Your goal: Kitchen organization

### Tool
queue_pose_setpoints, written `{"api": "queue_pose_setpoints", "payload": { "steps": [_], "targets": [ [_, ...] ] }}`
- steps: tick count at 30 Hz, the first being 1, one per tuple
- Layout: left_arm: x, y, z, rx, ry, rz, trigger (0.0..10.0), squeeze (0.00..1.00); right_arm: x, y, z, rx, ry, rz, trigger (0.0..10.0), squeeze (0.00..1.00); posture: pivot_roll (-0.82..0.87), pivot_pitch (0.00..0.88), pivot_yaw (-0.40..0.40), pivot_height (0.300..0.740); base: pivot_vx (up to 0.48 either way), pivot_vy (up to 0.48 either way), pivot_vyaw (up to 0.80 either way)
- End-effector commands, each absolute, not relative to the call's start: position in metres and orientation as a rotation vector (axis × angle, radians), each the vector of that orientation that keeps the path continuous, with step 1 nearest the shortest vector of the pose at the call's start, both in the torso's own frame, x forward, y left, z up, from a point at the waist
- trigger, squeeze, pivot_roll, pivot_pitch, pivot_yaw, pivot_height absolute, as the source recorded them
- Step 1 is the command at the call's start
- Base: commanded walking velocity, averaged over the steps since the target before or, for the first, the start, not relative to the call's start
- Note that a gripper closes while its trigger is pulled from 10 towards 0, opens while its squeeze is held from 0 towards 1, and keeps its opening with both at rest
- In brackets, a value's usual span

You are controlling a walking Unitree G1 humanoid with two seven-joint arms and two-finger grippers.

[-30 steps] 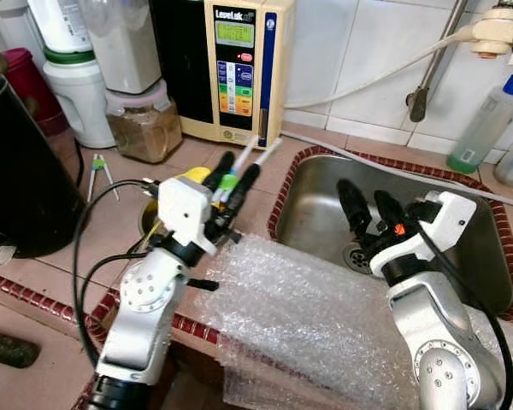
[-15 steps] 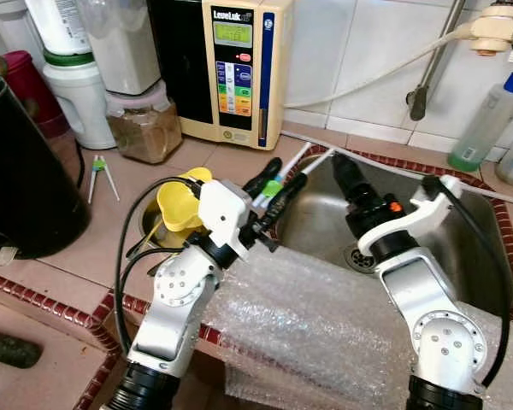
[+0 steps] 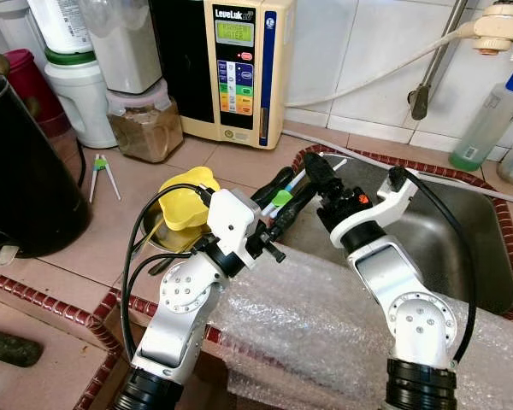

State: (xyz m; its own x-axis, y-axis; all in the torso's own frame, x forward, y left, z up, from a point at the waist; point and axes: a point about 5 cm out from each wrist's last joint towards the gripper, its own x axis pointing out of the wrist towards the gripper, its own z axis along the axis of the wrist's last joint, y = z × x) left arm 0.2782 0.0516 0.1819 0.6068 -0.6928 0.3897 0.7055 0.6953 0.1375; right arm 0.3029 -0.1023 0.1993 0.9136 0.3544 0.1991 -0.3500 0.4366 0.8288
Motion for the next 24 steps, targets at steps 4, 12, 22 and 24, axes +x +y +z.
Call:
{"api": "queue_pose_setpoints", "payload": {
  "steps": [4,12,22,24],
  "targets": [
    [0.278,0.048,0.183,-0.011,-0.446,-0.830,0.0,0.00,0.306,-0.089,0.208,1.124,-0.012,0.469,0.0,0.00,-0.01,0.021,0.018,0.740,0.000,0.000,0.00],
    [0.280,0.048,0.183,-0.012,-0.451,-0.823,0.0,0.00,0.306,-0.102,0.211,1.145,-0.039,0.422,0.0,0.00,-0.01,0.018,0.017,0.740,0.000,0.000,0.00],
    [0.281,0.046,0.183,-0.014,-0.456,-0.814,0.0,0.00,0.305,-0.111,0.210,1.162,-0.045,0.393,0.0,0.00,-0.03,0.016,0.012,0.740,0.000,0.000,0.00],
    [0.281,0.046,0.182,-0.013,-0.455,-0.812,0.0,0.00,0.305,-0.112,0.209,1.165,-0.043,0.384,0.0,0.00,-0.03,0.015,0.012,0.740,0.000,0.000,0.00]
  ]
}}
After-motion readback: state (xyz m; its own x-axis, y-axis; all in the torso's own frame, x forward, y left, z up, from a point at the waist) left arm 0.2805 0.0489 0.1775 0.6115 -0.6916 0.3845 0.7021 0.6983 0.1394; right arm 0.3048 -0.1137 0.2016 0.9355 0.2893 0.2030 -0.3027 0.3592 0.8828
